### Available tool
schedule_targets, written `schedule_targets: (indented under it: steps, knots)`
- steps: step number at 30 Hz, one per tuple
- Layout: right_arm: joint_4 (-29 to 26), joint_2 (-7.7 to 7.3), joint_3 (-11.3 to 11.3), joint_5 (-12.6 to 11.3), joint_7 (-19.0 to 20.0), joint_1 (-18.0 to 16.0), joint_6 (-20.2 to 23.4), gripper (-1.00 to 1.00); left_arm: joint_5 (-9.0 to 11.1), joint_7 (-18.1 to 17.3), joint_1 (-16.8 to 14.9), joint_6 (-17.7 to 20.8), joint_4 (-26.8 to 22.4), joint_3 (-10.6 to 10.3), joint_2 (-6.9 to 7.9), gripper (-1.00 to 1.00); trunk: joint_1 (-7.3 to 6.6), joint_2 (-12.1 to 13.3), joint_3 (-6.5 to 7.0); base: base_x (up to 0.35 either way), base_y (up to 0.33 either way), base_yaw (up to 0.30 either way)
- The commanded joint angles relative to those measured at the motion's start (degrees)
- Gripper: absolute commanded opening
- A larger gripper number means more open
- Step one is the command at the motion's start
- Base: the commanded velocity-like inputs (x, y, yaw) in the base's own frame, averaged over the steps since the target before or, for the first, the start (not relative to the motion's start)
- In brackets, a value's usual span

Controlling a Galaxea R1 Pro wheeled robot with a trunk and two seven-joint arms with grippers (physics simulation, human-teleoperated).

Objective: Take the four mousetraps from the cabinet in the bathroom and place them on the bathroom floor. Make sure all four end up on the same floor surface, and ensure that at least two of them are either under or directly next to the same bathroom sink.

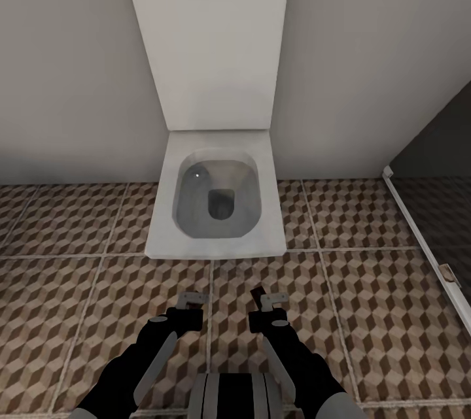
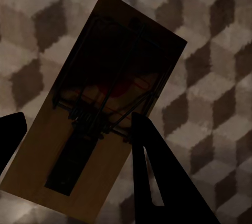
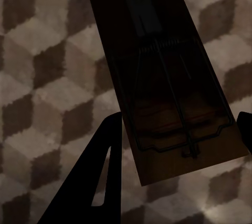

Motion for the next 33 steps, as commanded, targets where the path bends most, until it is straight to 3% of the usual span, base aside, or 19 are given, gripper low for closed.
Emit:
schedule_targets:
  steps: [1, 16, 25, 33]
  knots:
    - [-0.06, -0.01, 0.14, -0.66, -0.57, -0.03, 0.12, -1.00, 0.60, 0.52, -0.04, 0.15, -0.08, -0.20, 0.07, -1.00, -0.01, -0.02, -0.04, 0.000, 0.000, 0.000]
    - [-0.82, -0.46, 0.05, -0.63, -0.48, -0.03, 0.12, -1.00, 0.60, 0.52, -0.03, 0.15, -0.08, -0.20, 0.07, -1.00, -0.01, -0.02, -0.04, 0.000, 0.000, 0.000]
    - [-1.91, -2.77, -0.01, -0.60, 2.49, -0.03, 0.12, -1.00, 0.60, 0.52, -0.04, 0.15, -0.08, -0.20, 0.07, -1.00, -0.01, -0.02, -0.04, 0.000, 0.000, 0.000]
    - [-2.07, -3.07, -0.04, -0.61, 2.71, -0.03, 0.12, -1.00, 0.60, 0.52, -0.04, 0.15, -0.16, -0.20, 0.07, -1.00, -0.01, -0.02, -0.04, 0.000, 0.000, 0.000]
